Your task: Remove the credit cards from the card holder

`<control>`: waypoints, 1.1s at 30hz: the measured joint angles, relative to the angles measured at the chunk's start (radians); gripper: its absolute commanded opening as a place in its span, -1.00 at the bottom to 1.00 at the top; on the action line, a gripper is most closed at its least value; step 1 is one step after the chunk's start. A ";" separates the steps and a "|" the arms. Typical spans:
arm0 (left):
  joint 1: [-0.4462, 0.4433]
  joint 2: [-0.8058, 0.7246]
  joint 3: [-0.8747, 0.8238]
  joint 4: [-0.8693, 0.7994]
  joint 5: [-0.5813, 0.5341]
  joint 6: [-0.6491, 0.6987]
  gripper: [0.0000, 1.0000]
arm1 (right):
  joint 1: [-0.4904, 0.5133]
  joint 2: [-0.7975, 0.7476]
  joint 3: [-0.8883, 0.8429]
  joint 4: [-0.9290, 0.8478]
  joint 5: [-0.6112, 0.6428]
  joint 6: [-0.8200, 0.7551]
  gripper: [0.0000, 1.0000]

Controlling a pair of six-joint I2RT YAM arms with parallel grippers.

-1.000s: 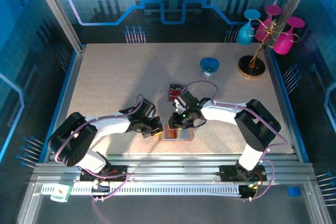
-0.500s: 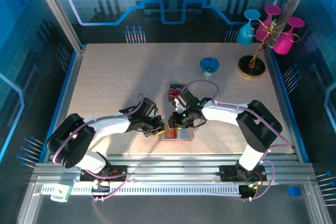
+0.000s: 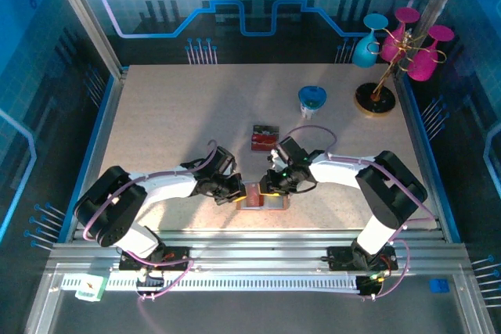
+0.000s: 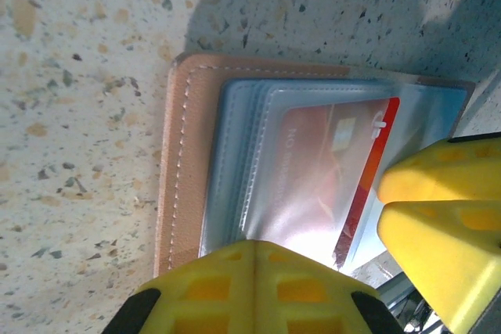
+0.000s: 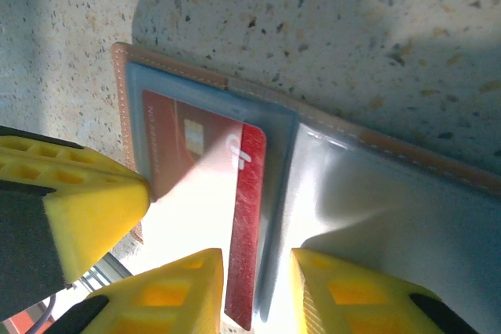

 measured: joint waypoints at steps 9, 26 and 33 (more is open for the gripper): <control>0.000 -0.040 0.008 -0.033 -0.026 0.003 -0.91 | -0.007 0.000 -0.020 0.039 -0.036 0.011 -0.47; -0.001 0.010 0.008 -0.002 -0.016 0.003 -0.96 | -0.007 0.018 -0.020 0.061 -0.050 0.014 -0.52; -0.002 0.018 0.008 0.012 -0.006 0.003 -0.96 | -0.009 0.025 -0.025 0.077 -0.058 0.022 -0.60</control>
